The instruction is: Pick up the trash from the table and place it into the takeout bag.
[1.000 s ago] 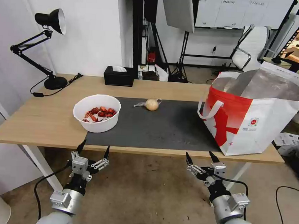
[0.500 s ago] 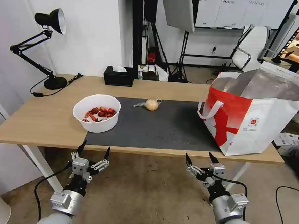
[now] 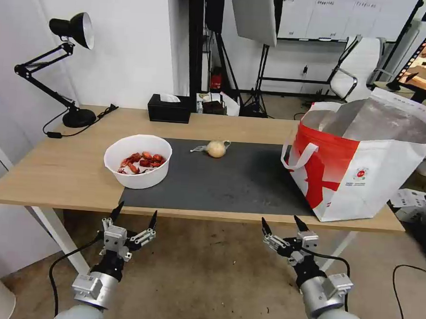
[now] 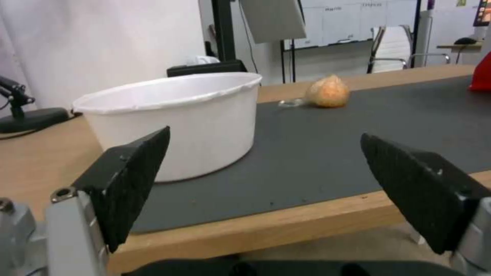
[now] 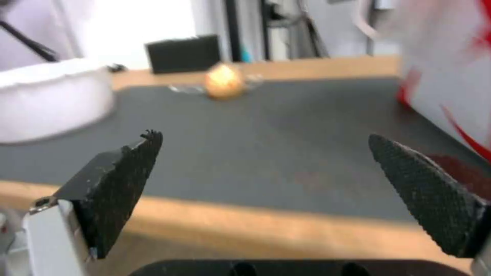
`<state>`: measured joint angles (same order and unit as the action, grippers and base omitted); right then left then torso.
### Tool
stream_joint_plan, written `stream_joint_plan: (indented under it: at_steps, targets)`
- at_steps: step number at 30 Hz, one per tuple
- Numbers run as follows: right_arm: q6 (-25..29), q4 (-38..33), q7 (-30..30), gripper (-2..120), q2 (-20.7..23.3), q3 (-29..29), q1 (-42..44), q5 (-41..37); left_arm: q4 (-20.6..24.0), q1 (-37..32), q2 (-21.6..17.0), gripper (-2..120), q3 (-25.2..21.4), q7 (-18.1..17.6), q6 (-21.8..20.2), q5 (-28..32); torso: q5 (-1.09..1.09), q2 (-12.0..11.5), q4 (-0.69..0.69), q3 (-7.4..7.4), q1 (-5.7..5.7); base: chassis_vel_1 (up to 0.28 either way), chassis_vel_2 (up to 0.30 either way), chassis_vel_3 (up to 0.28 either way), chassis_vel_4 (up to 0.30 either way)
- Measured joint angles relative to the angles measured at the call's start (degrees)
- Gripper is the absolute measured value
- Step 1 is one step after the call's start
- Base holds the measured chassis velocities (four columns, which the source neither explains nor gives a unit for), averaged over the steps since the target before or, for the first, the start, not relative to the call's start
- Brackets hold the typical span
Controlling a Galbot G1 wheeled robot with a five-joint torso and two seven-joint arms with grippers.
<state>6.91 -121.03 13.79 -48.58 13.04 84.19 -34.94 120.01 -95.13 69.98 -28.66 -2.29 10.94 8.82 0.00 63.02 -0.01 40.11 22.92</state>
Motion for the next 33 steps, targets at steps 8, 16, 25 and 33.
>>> stream_joint_plan:
  at_steps: [8,16,25,33]
  targets:
    - [-3.01,10.12,-5.43,100,4.14,-13.94,-27.21,-13.96,-0.48,0.73,-0.46,100,0.19,0.01,-0.07,0.36,0.00,0.00,0.02,0.01,0.01,0.000,0.000,0.000,0.000]
    - [-5.62,31.21,-2.55,100,-5.66,-33.15,-57.67,-19.46,-0.64,0.37,-0.16,100,-0.63,-0.10,-0.11,0.36,-0.01,-0.01,0.02,0.02,0.02,0.000,0.000,0.000,0.000]
    - [-17.42,55.95,2.25,100,-23.69,-39.79,-71.95,-16.80,-1.06,-0.37,0.49,100,-1.59,-0.19,-0.11,0.36,-0.04,-0.01,0.01,0.01,0.02,0.000,0.000,0.000,0.000]
    - [-25.27,71.03,3.94,100,-34.84,-37.61,-76.24,-10.07,-1.11,-0.83,0.60,100,-2.50,-0.20,0.12,0.57,-0.02,-0.01,0.02,0.00,0.00,0.000,0.000,0.000,0.000]
